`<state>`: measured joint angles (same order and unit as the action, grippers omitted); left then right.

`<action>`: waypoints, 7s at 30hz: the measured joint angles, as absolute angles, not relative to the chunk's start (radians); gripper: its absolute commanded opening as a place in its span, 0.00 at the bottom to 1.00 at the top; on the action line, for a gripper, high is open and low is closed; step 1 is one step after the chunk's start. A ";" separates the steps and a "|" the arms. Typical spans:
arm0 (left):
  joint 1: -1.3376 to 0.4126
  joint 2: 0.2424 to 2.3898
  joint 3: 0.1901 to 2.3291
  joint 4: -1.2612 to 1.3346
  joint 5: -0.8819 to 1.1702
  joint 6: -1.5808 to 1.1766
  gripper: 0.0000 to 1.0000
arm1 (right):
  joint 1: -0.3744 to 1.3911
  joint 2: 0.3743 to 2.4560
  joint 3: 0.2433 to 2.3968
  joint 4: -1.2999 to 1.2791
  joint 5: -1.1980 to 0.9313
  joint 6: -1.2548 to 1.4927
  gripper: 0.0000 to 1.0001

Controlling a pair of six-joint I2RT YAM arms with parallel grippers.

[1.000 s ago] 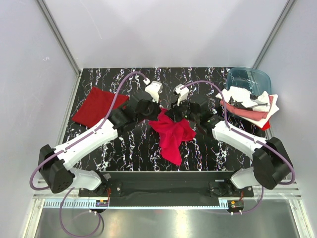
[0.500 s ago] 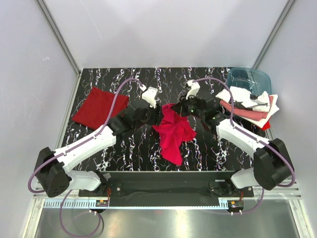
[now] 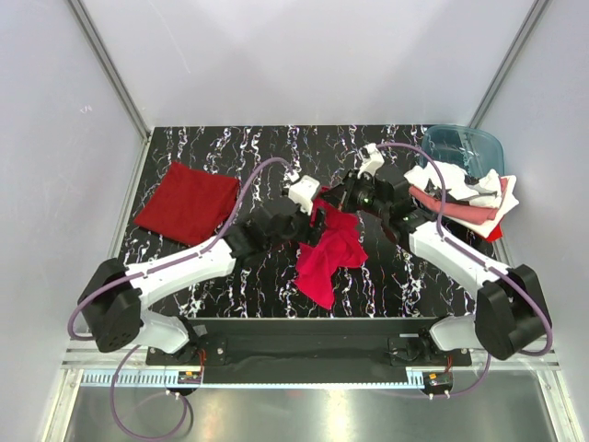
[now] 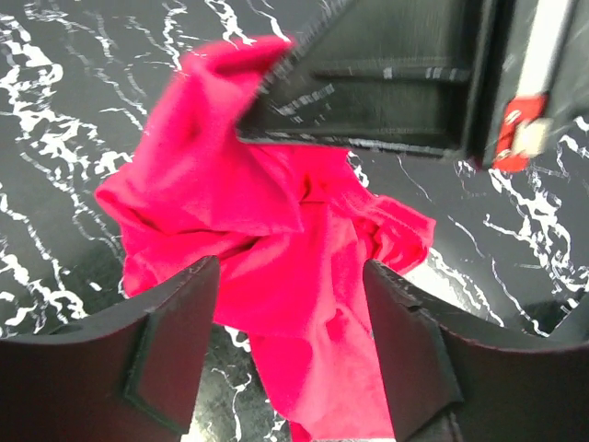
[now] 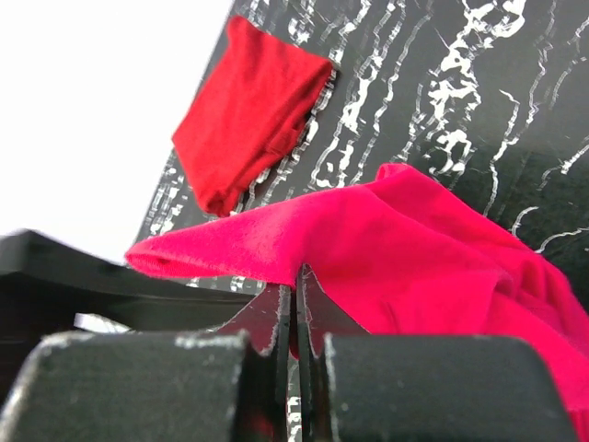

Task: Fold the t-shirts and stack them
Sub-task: Flatten the tshirt out

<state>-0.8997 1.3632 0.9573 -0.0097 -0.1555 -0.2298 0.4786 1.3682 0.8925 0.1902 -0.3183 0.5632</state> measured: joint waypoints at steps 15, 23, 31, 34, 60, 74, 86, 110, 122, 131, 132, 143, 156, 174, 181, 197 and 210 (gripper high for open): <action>-0.915 1.533 1.009 0.026 -0.290 -0.207 0.00 | 0.479 1.283 0.853 0.212 -0.317 0.630 0.00; -0.915 1.555 1.082 -0.008 -0.329 -0.199 0.00 | 0.456 1.270 0.846 0.178 -0.243 0.637 0.00; -0.915 1.562 1.083 -0.040 -0.290 -0.188 0.69 | 0.348 1.297 0.823 0.182 -0.259 0.704 0.00; -0.915 1.591 1.093 -0.033 -0.286 -0.181 0.73 | 0.347 1.299 0.819 0.184 -0.286 0.722 0.00; -1.000 1.697 1.172 0.029 -0.483 -0.094 0.00 | 0.347 1.257 0.778 0.309 -0.465 0.823 0.26; -0.971 1.611 1.211 -0.218 -0.420 -0.115 0.00 | 0.345 1.249 0.782 0.123 -0.187 0.673 0.69; -0.885 1.609 1.217 -0.301 -0.405 -0.133 0.00 | 0.345 1.177 0.728 0.223 -0.255 0.493 0.67; -0.771 1.519 1.195 -0.312 -0.356 -0.230 0.00 | 0.680 1.327 0.831 0.212 -0.301 0.118 0.65; -0.770 1.448 1.186 -0.319 -0.246 -0.267 0.00 | 0.717 1.327 0.780 0.291 -0.191 0.075 0.71; -0.770 1.439 1.176 -0.321 -0.196 -0.279 0.00 | 0.760 1.328 0.774 0.332 -0.170 0.051 0.67; -0.770 1.439 1.176 -0.321 -0.191 -0.280 0.00 | 0.761 1.328 0.774 0.334 -0.165 0.049 0.67; -0.770 1.390 1.162 -0.320 -0.162 -0.287 0.02 | 0.768 1.361 0.774 0.347 -0.059 0.054 0.00; -0.770 1.406 1.162 -0.321 -0.207 -0.295 0.08 | 0.770 1.195 0.752 0.316 0.229 0.134 0.00; -0.768 1.416 1.158 -0.296 -0.190 -0.283 0.66 | 0.767 1.234 0.782 0.234 0.184 0.152 0.00; -0.770 1.415 1.098 -0.218 -0.072 -0.258 0.68 | 0.767 1.244 0.816 0.189 0.160 0.155 0.00; -0.786 1.498 1.119 -0.189 -0.085 -0.237 0.39 | 0.766 1.193 0.816 0.174 0.111 0.184 0.00; -0.779 1.516 1.144 -0.222 -0.178 -0.240 0.00 | 0.766 1.196 0.816 0.174 0.110 0.176 0.21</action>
<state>-0.7792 1.5158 1.1439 -0.2222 -0.1783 -0.2398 0.7658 1.1965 0.8158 0.1738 0.1097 0.1757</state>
